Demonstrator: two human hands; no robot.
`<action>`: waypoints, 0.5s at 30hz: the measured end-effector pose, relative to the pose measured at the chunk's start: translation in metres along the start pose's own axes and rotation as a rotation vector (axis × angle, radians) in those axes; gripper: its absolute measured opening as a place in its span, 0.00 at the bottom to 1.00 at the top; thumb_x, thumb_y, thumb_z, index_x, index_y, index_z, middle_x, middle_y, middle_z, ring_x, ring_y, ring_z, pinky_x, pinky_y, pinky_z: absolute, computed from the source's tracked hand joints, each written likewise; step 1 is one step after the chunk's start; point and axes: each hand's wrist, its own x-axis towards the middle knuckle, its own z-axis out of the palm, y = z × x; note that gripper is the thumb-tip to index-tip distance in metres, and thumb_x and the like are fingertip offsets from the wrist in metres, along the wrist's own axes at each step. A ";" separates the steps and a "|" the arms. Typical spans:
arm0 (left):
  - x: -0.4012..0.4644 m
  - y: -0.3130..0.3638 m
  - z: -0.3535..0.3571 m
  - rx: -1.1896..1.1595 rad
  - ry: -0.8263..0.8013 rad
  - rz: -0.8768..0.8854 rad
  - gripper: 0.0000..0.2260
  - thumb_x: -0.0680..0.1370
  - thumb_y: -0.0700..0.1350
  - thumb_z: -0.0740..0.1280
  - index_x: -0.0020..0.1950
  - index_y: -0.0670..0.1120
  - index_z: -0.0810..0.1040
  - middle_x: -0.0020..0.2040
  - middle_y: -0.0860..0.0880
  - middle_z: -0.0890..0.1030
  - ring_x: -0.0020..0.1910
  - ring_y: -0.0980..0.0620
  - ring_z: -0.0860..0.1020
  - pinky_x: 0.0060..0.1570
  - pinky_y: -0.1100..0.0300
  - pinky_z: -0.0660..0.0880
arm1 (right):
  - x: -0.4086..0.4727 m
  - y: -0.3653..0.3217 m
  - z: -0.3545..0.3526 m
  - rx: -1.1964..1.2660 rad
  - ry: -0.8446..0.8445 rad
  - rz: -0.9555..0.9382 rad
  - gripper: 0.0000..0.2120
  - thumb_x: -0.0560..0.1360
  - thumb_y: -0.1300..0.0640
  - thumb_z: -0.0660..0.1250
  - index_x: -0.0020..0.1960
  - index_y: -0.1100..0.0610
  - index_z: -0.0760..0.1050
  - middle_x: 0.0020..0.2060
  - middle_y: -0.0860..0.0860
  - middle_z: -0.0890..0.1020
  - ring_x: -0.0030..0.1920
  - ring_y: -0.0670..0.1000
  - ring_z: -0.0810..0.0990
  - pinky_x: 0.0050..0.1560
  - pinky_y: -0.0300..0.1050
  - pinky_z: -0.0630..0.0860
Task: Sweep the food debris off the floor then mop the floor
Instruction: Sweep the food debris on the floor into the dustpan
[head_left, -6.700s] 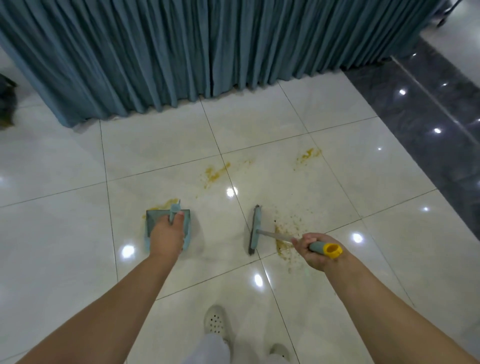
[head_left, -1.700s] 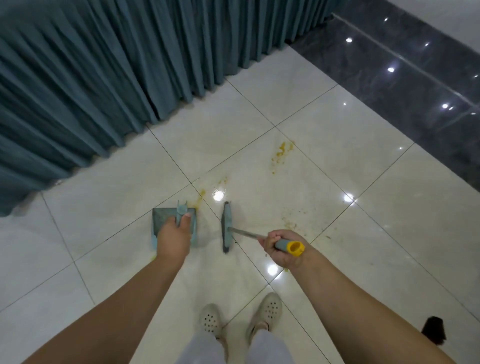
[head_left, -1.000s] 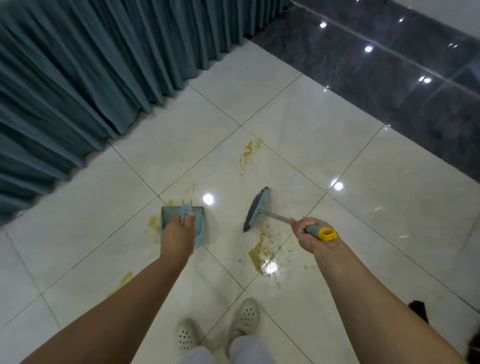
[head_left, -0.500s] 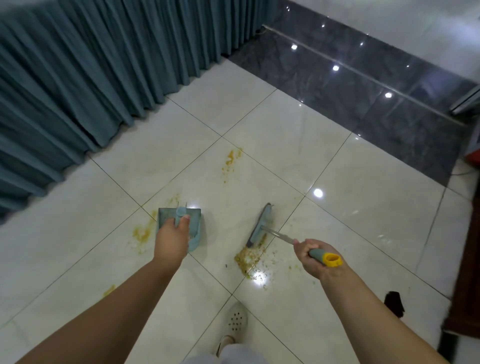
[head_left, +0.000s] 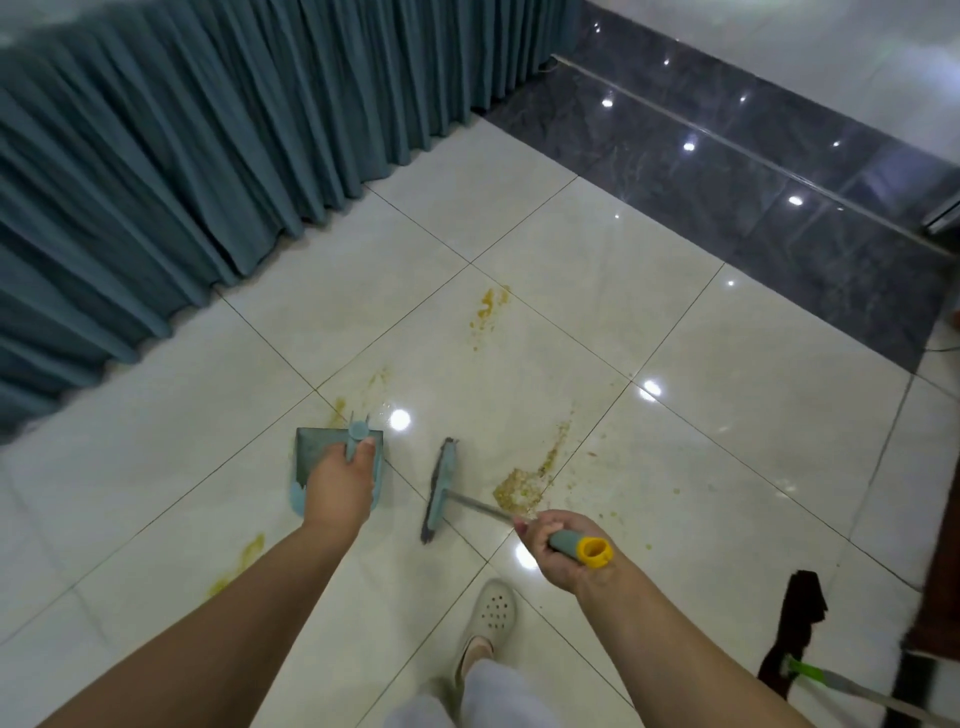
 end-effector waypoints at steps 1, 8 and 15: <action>-0.004 -0.005 -0.004 0.000 0.000 0.000 0.15 0.81 0.52 0.58 0.47 0.40 0.71 0.42 0.41 0.76 0.45 0.40 0.77 0.48 0.50 0.75 | -0.002 0.003 -0.005 -0.007 0.003 -0.006 0.25 0.80 0.68 0.52 0.76 0.61 0.55 0.44 0.66 0.70 0.13 0.49 0.68 0.15 0.32 0.68; -0.029 -0.045 -0.029 -0.037 -0.006 -0.022 0.14 0.81 0.53 0.58 0.48 0.42 0.71 0.42 0.41 0.77 0.45 0.41 0.77 0.50 0.46 0.77 | -0.016 -0.012 -0.043 -0.051 0.052 -0.085 0.24 0.80 0.67 0.52 0.75 0.63 0.54 0.42 0.65 0.71 0.13 0.47 0.67 0.14 0.32 0.67; -0.047 -0.073 -0.052 -0.065 0.009 -0.025 0.16 0.81 0.52 0.58 0.42 0.40 0.70 0.33 0.47 0.73 0.33 0.50 0.73 0.33 0.59 0.69 | -0.031 0.007 -0.046 -0.138 0.055 -0.174 0.25 0.80 0.68 0.51 0.76 0.63 0.53 0.43 0.63 0.70 0.13 0.46 0.67 0.15 0.31 0.67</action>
